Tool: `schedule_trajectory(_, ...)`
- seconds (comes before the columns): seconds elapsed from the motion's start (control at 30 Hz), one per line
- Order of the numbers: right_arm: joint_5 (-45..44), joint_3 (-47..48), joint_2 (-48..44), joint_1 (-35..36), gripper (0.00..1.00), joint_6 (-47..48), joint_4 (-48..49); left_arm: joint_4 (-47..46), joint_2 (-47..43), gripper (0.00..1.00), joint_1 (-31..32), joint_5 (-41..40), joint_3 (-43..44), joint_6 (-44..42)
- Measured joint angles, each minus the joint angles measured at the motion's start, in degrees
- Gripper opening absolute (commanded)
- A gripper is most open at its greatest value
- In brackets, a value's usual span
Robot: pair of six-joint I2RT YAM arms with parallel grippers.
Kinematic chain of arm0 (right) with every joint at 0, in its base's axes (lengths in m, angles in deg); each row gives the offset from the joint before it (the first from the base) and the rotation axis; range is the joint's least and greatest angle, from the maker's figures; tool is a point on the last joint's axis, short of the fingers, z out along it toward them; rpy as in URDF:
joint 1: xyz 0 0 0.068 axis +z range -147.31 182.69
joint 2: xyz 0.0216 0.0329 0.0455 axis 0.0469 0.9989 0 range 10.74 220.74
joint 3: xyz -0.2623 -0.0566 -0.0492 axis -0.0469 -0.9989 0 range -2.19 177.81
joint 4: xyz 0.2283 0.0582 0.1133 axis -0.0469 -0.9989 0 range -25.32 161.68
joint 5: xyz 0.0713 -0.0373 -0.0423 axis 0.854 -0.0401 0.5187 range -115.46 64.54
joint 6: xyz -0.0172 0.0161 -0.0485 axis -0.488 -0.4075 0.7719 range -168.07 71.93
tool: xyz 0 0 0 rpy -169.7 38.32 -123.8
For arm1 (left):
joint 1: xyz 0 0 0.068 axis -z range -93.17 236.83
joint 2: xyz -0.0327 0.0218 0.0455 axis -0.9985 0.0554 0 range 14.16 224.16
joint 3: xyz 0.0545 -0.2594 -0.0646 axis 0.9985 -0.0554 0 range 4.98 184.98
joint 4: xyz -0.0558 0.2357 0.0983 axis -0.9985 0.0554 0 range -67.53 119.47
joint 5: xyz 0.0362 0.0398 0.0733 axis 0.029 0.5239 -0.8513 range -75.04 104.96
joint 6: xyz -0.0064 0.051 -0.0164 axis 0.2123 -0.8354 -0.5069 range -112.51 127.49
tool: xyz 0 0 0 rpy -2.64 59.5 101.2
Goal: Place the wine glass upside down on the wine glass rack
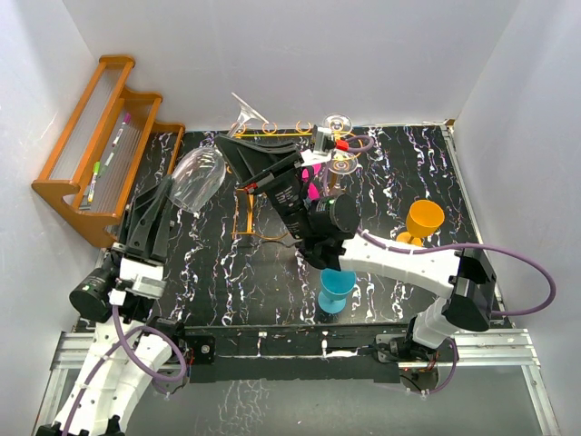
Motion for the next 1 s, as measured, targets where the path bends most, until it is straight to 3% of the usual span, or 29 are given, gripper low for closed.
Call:
schedule_trajectory(0.1,0.00,0.11,-0.07,0.04,0.08,-0.79,0.66,-0.15,0.04,0.00,-0.07,-0.09,-0.02,-0.59)
schedule_trajectory(0.13,0.09,0.11,-0.07,0.04,0.08,-0.90,0.63,-0.13,0.00,0.05,-0.07,-0.09,-0.02,-0.70)
schedule_trajectory(0.27,0.11,0.35,-0.46,-0.02,0.08,0.20,-1.25,2.45,-0.33,0.51,-0.11,-0.68,0.02,-1.64)
schedule_trajectory(0.37,-0.44,0.85,-2.82,0.02,0.08,4.76,-8.48,11.15,-1.38,0.68,-0.17,-2.40,1.42,-1.86)
schedule_trajectory(0.7,-7.87,-1.60,-21.14,0.28,0.08,19.02,-34.97,54.42,-2.80,0.90,-0.09,-9.66,22.05,-4.11)
schedule_trajectory(0.87,-9.92,-2.47,-21.79,0.15,0.08,23.80,-46.42,72.63,0.96,0.95,-0.09,-18.62,32.37,-3.80)
schedule_trajectory(1.0,-10.23,-7.56,-20.61,0.15,0.08,26.99,-53.00,87.01,9.88,0.97,-0.09,-27.91,41.64,-2.67)
